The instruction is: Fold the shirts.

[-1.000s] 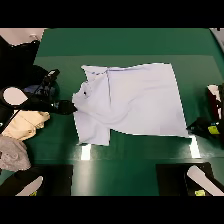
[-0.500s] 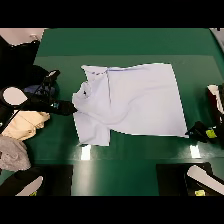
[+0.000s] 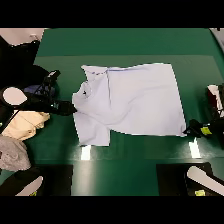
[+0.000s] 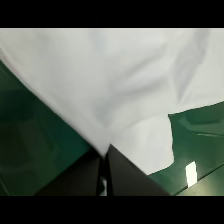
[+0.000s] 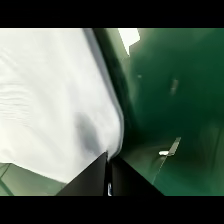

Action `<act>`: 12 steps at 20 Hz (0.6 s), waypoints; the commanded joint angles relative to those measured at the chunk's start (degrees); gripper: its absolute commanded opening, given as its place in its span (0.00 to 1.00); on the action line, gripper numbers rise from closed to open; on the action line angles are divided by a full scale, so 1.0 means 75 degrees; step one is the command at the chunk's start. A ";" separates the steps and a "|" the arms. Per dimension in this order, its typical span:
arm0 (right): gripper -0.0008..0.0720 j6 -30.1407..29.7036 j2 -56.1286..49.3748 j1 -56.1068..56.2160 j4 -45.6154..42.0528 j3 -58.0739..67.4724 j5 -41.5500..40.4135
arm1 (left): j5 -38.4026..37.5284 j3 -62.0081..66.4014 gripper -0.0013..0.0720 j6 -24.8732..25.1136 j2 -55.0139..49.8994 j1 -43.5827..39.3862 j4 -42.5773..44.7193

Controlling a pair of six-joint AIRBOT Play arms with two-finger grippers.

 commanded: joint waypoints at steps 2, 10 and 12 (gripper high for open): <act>0.03 0.0009 0.0697 0.0522 0.1029 0.0347 -0.0137 | 0.0009 0.0621 0.06 0.0009 0.0009 0.0006 0.0006; 0.03 0.0015 0.2696 0.1638 0.3844 0.4788 -0.2559 | 0.0067 0.6365 0.06 0.0224 0.0009 0.0006 0.0836; 0.03 0.0012 0.2856 0.1725 0.3818 0.6283 -0.2876 | 0.0119 0.7970 0.06 0.0221 0.0009 0.0006 0.1311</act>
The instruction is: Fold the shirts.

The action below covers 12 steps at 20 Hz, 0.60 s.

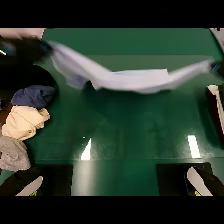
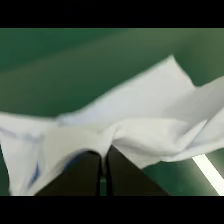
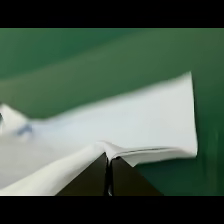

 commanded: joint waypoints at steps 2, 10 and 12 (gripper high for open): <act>0.03 0.0006 0.0396 0.0268 0.0061 0.3351 -0.0752 | 0.0122 0.3579 0.06 0.0035 0.0003 0.0003 0.0898; 0.03 0.2361 -0.0460 0.0268 -0.4223 0.7396 0.2136 | 0.1043 0.4403 0.06 0.0012 0.0804 0.0003 0.0691; 0.03 0.2614 -0.0807 0.0268 -0.5100 0.7426 0.3112 | 0.0854 0.4007 0.06 -0.0055 0.0804 0.0003 0.0702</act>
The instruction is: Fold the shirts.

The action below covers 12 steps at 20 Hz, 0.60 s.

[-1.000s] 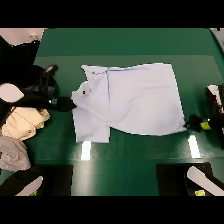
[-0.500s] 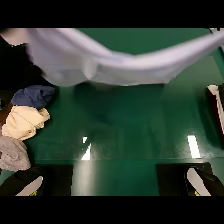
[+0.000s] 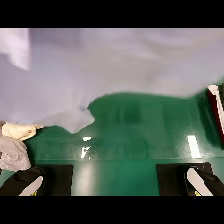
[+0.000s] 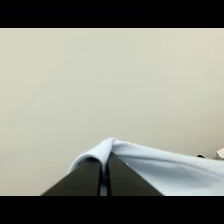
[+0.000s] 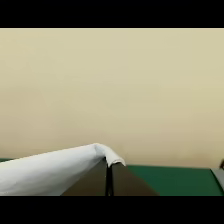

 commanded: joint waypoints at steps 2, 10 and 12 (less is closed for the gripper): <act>0.03 0.0796 -0.0737 0.0009 -0.1891 0.0079 0.2142 | -0.0175 -0.1183 0.06 -0.0277 0.0082 0.0003 0.0029; 0.03 0.0793 -0.3279 0.0017 -0.1862 -0.1626 0.3987 | -0.1609 -0.4083 0.06 -0.0460 -0.2133 0.0003 0.0038; 0.03 0.0790 -0.3902 0.0119 -0.1868 -0.1763 0.3975 | -0.1387 -0.4083 0.06 -0.0350 -0.2935 0.0003 0.0035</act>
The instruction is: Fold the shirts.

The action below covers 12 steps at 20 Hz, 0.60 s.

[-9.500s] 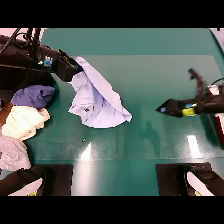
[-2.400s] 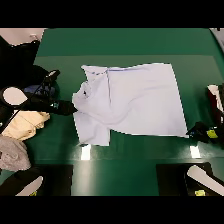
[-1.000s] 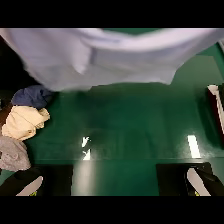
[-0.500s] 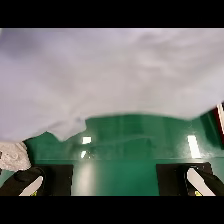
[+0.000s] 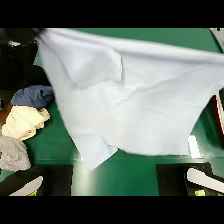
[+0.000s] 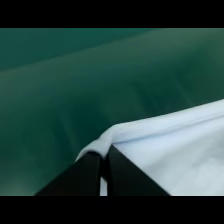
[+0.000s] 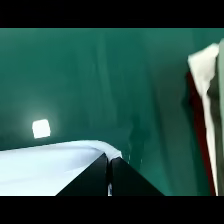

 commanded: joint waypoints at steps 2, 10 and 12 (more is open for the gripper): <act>0.03 0.0015 -0.1419 0.0224 -0.0058 -0.0455 0.0082 | 0.0221 -0.0332 0.06 0.0321 -0.1690 0.0006 0.0000; 0.03 0.0017 -0.2713 0.1125 -0.0082 -0.1029 -0.3246 | 0.3552 -0.0329 0.06 0.0831 -0.3203 0.0006 0.0099; 0.03 0.0017 -0.2780 0.1317 -0.0079 -0.1218 -0.4118 | 0.4261 -0.0329 0.06 0.0831 -0.3386 0.0009 0.0242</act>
